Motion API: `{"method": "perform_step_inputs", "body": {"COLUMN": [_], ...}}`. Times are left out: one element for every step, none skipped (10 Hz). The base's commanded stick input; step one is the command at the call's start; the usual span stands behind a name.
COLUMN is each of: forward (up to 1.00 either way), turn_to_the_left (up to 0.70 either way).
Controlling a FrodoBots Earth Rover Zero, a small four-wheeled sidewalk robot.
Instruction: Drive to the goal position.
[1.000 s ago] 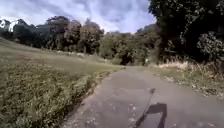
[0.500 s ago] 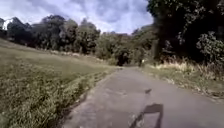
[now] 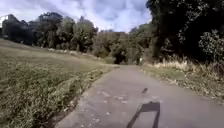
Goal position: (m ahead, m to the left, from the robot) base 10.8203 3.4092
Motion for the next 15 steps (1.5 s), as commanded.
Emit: {"method": "perform_step_inputs", "body": {"forward": [0.70, 0.70, 0.70, 0.70, 0.70, 0.70, 0.70, 0.70, 0.70, 0.70, 0.70, 0.70, 0.70, 0.70, 0.70], "turn_to_the_left": [0.02, 0.03, 0.05, 0.06, 0.06, 0.07, 0.09, 0.09, 0.09, 0.09, 0.09, 0.02, 0.02, 0.02, 0.02]}}
